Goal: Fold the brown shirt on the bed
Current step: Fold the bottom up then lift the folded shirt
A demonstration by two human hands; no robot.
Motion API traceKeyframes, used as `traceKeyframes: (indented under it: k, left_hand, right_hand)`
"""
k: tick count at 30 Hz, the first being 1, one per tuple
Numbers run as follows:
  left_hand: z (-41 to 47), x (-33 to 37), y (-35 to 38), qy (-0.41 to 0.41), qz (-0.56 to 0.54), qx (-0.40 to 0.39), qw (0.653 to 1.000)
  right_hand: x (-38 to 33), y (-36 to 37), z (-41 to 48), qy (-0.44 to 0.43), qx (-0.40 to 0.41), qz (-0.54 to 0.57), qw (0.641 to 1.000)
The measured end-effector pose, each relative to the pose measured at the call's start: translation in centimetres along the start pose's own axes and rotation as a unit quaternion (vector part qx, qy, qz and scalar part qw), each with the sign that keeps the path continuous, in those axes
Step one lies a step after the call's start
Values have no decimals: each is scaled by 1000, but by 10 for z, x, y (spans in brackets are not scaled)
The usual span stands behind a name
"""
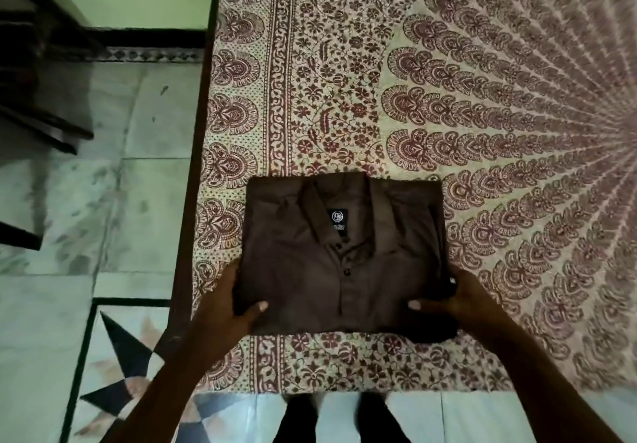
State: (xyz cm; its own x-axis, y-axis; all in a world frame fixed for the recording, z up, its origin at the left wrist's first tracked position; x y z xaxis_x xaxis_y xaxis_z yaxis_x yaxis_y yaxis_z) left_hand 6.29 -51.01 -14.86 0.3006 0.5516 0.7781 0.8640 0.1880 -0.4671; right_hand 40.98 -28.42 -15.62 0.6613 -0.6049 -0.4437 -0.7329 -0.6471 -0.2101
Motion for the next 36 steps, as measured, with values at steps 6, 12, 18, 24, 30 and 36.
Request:
traceKeyframes:
  k: [6,12,18,24,30,36]
  left_hand:
    - [-36,-24,-1,-44,24,43,998]
    - [-46,-11,-10,-97,260,29,960]
    - [26,81,-30,200,313,151,916]
    - [93,84,-14,186,336,45,922]
    - [94,80,-25,194,309,121,923]
    - [84,77,-10,206,339,188,898]
  right_hand:
    - [48,9,-12,-12,29,19,999]
    - [41,3,-24,17,155,-81,984]
    - [-62,-6,-43,-202,366,-160,894]
    - [-110,16,12,-103,276,-299,908]
    - [-105,4,10,-111,301,-238,917]
    - [-99,14,14,-114,346,-206,908]
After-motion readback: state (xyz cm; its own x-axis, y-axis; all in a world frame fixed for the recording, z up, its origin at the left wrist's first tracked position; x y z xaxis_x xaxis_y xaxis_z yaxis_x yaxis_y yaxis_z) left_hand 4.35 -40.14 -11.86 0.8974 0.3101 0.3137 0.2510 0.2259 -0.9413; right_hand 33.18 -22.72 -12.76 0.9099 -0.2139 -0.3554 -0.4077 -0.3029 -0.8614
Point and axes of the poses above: each hand's wrist, its own z-axis towards the middle knuckle, its own y-axis out of the palm, x = y × z, the point moved 9 cm from there along z, towards the middle knuckle, and after that the axes turned 15 degrees about y, right-handed, at the moved point
